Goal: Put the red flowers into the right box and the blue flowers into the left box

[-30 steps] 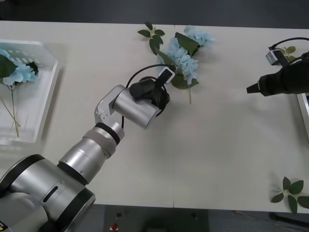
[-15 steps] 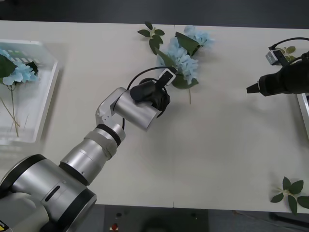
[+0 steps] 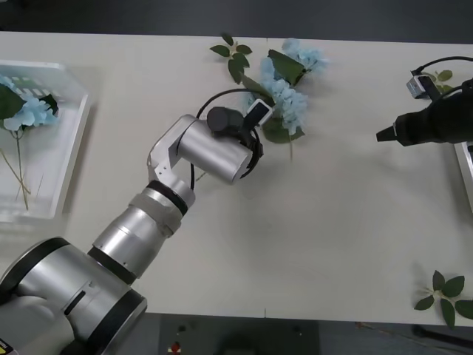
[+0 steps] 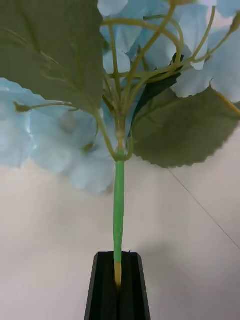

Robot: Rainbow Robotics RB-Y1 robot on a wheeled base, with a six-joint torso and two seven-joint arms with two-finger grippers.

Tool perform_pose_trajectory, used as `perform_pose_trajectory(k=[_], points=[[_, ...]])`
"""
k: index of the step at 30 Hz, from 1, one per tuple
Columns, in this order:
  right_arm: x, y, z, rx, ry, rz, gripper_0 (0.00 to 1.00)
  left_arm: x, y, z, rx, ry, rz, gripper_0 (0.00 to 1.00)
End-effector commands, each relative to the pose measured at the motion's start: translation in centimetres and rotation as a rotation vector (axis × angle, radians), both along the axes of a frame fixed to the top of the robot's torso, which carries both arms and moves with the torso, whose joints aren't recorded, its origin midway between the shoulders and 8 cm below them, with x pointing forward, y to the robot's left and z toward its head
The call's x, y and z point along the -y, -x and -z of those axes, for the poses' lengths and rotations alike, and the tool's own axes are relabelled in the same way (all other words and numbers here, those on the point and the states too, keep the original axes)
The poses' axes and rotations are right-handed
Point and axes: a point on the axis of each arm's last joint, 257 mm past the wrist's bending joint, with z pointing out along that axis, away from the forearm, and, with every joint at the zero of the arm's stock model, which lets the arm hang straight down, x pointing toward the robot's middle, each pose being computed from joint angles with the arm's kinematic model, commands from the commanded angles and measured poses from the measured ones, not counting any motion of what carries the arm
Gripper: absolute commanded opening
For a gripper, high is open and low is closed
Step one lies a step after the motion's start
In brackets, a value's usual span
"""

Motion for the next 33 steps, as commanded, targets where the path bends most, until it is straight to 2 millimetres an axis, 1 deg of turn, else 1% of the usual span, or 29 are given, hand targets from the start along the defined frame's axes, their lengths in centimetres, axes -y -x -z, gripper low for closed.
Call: perform_pose_trajectory(k=[1, 2, 3, 5, 6, 8, 9, 11, 12, 13, 14, 15, 17, 18, 20, 21, 22, 23, 24, 26, 27, 29, 30, 33], points=[[-2.2, -2.3, -4.5, 0.076, -0.063, -0.005, 1.0, -0.1, 1.3, -5.8, 0.041, 0.096, -0.001, 0.0], [-2.4, -2.4, -5.1, 0.08, -0.07, -0.008, 1.0, -0.5, 2.1, -6.6, 0.033, 0.104, 0.005, 0.0], [-2.8, -2.5, -5.3, 0.079, -0.08, -0.013, 1.0, -0.8, 2.5, -7.0, 0.03, 0.105, 0.007, 0.0], [-3.7, -2.7, -6.7, 0.079, -0.103, -0.025, 1.0, -1.9, 4.1, -8.5, 0.016, 0.115, 0.017, 0.0], [-4.0, -2.8, -7.1, 0.079, -0.108, -0.03, 1.0, -2.1, 4.5, -9.0, 0.014, 0.122, 0.018, 0.0], [-4.9, -2.9, -8.5, 0.072, -0.121, -0.041, 1.0, -3.7, 6.2, -10.7, 0.011, 0.151, 0.016, 0.0], [-5.2, -2.9, -8.8, 0.068, -0.128, -0.039, 1.0, -4.2, 6.5, -11.1, 0.014, 0.159, 0.013, 0.0], [-6.5, -3.4, -10.4, 0.055, -0.175, -0.015, 1.0, -6.6, 8.0, -13.2, 0.034, 0.175, 0.004, 0.0], [-7.0, -3.5, -10.7, 0.053, -0.189, -0.011, 1.0, -7.2, 8.3, -13.8, 0.041, 0.174, 0.003, 0.0], [-7.8, -3.9, -11.5, 0.053, -0.215, 0.002, 1.0, -8.5, 9.0, -14.7, 0.05, 0.172, -0.001, 0.0], [-8.7, -4.1, -12.0, 0.05, -0.241, 0.015, 1.0, -9.8, 9.6, -15.5, 0.05, 0.173, -0.011, 0.0], [-9.0, -4.3, -12.1, 0.049, -0.249, 0.023, 1.0, -10.4, 9.9, -15.9, 0.052, 0.17, -0.015, 0.0], [-10.4, -4.8, -12.5, 0.043, -0.273, 0.044, 1.0, -13.0, 10.8, -17.5, 0.056, 0.145, -0.022, 0.0], [-10.5, -4.9, -12.5, 0.041, -0.272, 0.053, 1.0, -13.6, 11.1, -17.8, 0.056, 0.143, -0.025, 0.0], [-11.5, -5.5, -12.6, 0.04, -0.274, 0.077, 1.0, -16.4, 11.6, -19.2, 0.052, 0.139, -0.043, 0.0], [-11.8, -5.7, -12.7, 0.041, -0.275, 0.084, 1.0, -17.0, 11.8, -19.6, 0.053, 0.134, -0.044, 0.0], [-12.4, -6.0, -12.7, 0.042, -0.277, 0.098, 1.0, -18.4, 12.1, -20.1, 0.05, 0.125, -0.046, 0.0], [-13.0, -6.3, -12.6, 0.045, -0.277, 0.107, 1.0, -19.4, 12.3, -20.6, 0.048, 0.118, -0.043, 0.01], [-13.4, -6.4, -12.5, 0.046, -0.276, 0.111, 1.0, -19.9, 12.3, -20.9, 0.05, 0.115, -0.041, 0.0], [-14.8, -7.0, -11.8, 0.055, -0.276, 0.134, 1.0, -21.5, 12.6, -21.8, 0.057, 0.109, -0.027, 0.0], [-15.0, -7.3, -11.7, 0.062, -0.273, 0.142, 1.0, -21.8, 12.6, -21.9, 0.056, 0.107, -0.018, 0.0], [-16.4, -7.8, -10.7, 0.07, -0.262, 0.167, 1.0, -23.0, 12.6, -22.5, 0.054, 0.109, 0.007, 0.0], [-16.5, -7.8, -10.4, 0.072, -0.251, 0.172, 1.0, -23.2, 12.6, -22.7, 0.055, 0.112, 0.017, 0.0], [-17.9, -8.2, -8.8, 0.084, -0.212, 0.19, 1.0, -25.5, 12.5, -23.6, 0.042, 0.145, 0.013, 0.0]])
